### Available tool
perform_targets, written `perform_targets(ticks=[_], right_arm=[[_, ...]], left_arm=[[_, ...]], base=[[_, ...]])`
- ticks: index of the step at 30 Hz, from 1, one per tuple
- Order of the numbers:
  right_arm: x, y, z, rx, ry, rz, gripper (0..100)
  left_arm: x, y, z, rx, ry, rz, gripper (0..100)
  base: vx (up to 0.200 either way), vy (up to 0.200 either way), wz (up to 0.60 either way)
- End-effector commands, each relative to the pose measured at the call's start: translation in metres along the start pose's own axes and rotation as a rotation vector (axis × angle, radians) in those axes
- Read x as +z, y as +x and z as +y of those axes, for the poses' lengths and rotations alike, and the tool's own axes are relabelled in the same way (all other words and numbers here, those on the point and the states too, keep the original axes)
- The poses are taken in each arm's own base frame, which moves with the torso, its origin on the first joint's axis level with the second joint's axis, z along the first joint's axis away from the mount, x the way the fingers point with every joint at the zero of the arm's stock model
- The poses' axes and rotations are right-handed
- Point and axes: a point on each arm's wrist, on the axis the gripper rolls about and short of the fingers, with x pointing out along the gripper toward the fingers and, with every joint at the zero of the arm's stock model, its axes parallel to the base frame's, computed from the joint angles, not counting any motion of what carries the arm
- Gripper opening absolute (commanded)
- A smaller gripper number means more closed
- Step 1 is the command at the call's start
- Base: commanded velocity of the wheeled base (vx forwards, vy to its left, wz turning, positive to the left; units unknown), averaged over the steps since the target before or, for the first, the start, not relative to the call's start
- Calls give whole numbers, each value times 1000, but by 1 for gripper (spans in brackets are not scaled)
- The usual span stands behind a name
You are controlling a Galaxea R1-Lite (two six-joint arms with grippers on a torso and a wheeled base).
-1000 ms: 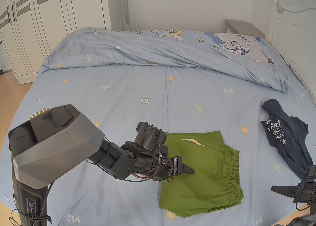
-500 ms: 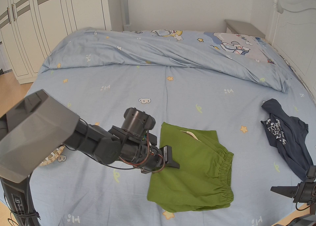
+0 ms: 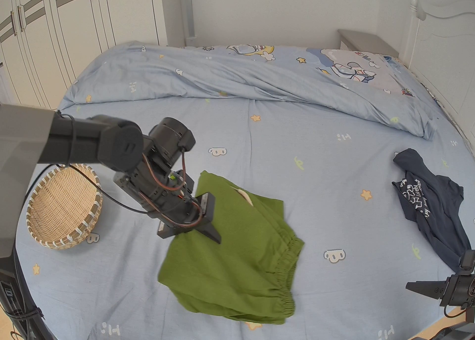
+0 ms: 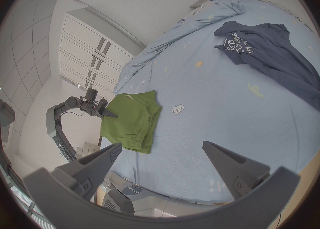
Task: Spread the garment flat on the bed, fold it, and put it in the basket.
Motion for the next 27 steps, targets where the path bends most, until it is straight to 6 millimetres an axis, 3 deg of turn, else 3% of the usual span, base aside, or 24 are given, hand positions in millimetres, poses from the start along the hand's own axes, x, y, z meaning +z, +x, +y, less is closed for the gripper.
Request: perform_targets(ticks=[1, 8, 13, 20, 27], right_arm=[[-1, -1, 2, 7, -17, -3, 100], [-2, -1, 2, 6, -13, 1, 100], [-2, -1, 2, 7, -13, 2, 100], [-2, -1, 2, 9, -14, 2, 100], [-2, -1, 2, 9, -14, 2, 100]], left_arm=[[8, -73, -2, 100, 77, -124, 0], [8, -71, 4, 90, 107, -198, 0], [5, -58, 14, 16, 166, -311, 0], [3, -76, 23, -50, 172, -398, 0], [-2, -90, 21, -56, 179, -426, 0]], base=[[0, 0, 0], [0, 0, 0], [0, 0, 0], [0, 0, 0], [0, 200, 0]])
